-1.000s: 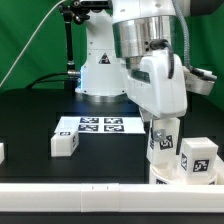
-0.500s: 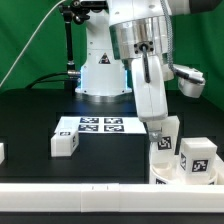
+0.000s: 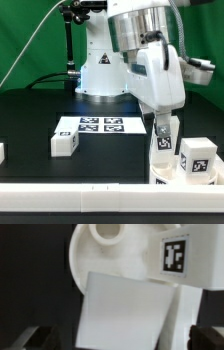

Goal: Assemble stool

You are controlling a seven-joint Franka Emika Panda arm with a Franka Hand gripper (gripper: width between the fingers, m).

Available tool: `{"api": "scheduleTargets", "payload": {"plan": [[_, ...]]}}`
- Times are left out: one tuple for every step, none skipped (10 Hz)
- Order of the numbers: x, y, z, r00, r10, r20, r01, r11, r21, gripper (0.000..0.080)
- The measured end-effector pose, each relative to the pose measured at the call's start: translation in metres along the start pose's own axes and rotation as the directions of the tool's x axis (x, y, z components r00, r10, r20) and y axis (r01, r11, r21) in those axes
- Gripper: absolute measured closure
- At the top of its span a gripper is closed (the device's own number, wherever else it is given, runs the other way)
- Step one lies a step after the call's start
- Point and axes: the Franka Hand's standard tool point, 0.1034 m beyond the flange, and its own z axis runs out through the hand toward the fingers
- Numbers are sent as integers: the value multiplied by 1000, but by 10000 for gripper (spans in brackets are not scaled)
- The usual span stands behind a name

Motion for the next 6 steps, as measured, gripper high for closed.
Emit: {"api": "scheduleTargets", "payload": {"plan": [[-3, -3, -7, 996, -86, 3, 86, 996, 6, 152], [-4, -5, -11, 984, -176, 2, 176, 984, 15, 152], [-3, -3, -8, 976, -216, 2, 216, 976, 9, 151], [-3, -3, -7, 958, -287, 1, 287, 958, 8, 151], [-3, -3, -7, 941, -339, 1, 339, 941, 8, 151], [-3, -3, -7, 910, -414, 0, 414, 910, 8, 151]]}}
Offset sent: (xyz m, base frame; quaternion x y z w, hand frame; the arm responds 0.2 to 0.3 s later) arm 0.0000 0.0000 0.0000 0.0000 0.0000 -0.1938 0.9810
